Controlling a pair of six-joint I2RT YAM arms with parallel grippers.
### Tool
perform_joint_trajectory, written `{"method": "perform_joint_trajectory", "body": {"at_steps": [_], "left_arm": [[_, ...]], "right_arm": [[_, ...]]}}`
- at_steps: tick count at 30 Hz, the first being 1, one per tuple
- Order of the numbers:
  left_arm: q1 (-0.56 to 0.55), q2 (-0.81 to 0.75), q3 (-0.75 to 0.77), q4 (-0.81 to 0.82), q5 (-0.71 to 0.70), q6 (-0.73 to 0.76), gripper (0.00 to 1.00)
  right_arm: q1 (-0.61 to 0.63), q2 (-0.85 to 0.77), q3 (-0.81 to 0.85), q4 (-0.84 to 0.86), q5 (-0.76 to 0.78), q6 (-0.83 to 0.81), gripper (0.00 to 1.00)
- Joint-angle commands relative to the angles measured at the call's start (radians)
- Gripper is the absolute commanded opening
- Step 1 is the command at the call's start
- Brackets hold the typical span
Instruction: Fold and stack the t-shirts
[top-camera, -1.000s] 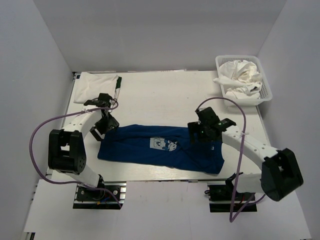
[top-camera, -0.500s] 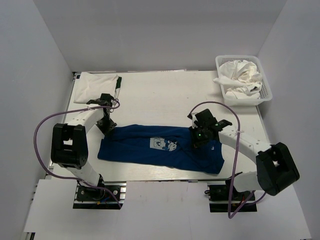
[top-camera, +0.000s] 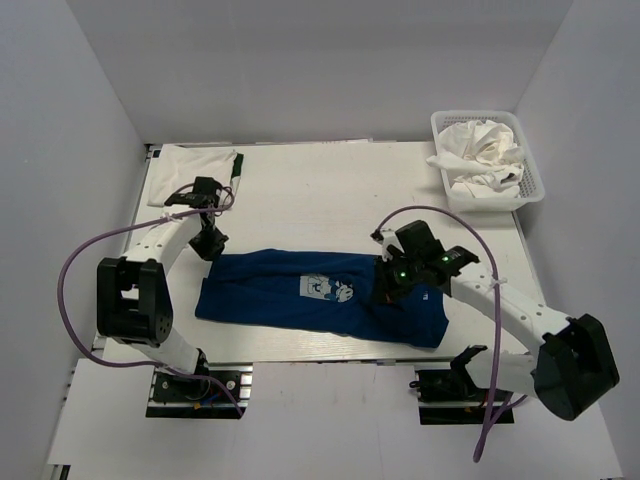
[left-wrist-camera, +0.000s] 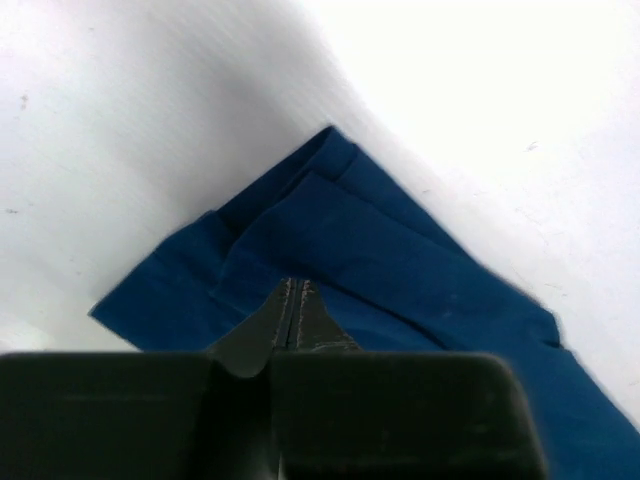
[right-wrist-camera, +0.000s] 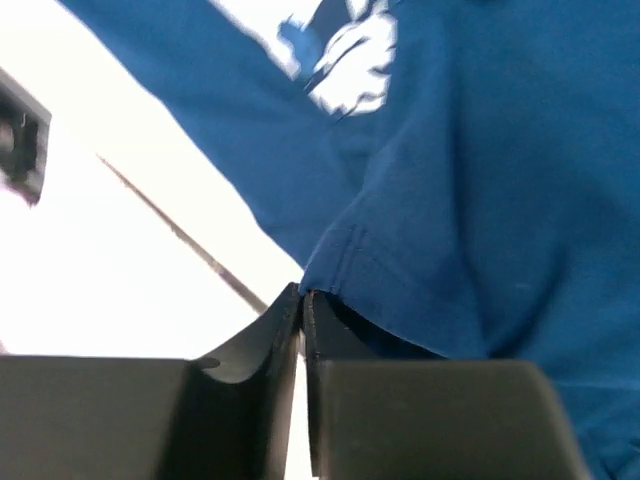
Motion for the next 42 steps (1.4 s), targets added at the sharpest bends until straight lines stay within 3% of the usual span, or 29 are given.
{"method": "perform_joint_trajectory", "body": {"at_steps": [1, 2, 3, 4, 5, 6, 10, 14, 23, 26, 29, 30, 42], "left_arm": [[0.006, -0.053, -0.018, -0.05, -0.025, -0.021, 0.21], [0.006, -0.053, -0.027, -0.05, -0.036, -0.021, 0.28], [0.006, -0.062, -0.042, -0.059, -0.036, -0.021, 0.33], [0.006, -0.062, -0.051, -0.059, -0.036, -0.021, 0.38], [0.006, -0.062, -0.065, -0.059, -0.036, -0.03, 0.39], [0.006, -0.073, -0.065, -0.05, -0.036, -0.03, 0.39], [0.006, -0.064, -0.088, -0.041, -0.005, -0.03, 0.42], [0.006, -0.044, -0.11, -0.041, -0.005, -0.041, 0.42], [0.006, 0.01, -0.105, -0.006, 0.004, -0.073, 0.39], [0.006, 0.019, -0.096, 0.017, 0.004, -0.082, 0.35], [0.006, 0.031, -0.087, 0.028, -0.005, -0.082, 0.21], [0.006, 0.031, -0.076, 0.028, -0.005, -0.091, 0.0], [-0.014, -0.032, 0.146, 0.06, -0.062, -0.018, 0.0]], "right_arm": [[0.038, 0.045, -0.018, -0.013, -0.157, -0.023, 0.13], [0.046, 0.087, -0.02, -0.013, -0.181, -0.052, 0.3], [0.052, 0.103, -0.02, -0.014, -0.216, -0.064, 0.41], [0.074, 0.124, -0.018, -0.014, -0.245, -0.083, 0.6], [0.081, 0.138, -0.012, -0.014, -0.298, -0.115, 0.88], [0.083, 0.141, -0.008, -0.014, -0.311, -0.13, 0.9], [0.088, 0.085, 0.021, 0.032, -0.293, -0.112, 0.9], [0.082, 0.008, 0.055, 0.064, -0.094, -0.045, 0.9], [0.08, -0.135, 0.011, 0.135, -0.055, 0.006, 0.9], [0.085, -0.139, 0.005, 0.135, -0.075, 0.011, 0.9], [0.082, -0.142, 0.002, 0.132, -0.081, 0.009, 0.9], [0.083, -0.145, 0.0, 0.116, -0.08, 0.008, 0.9], [0.085, -0.084, -0.103, 0.107, 0.123, 0.02, 0.9]]}}
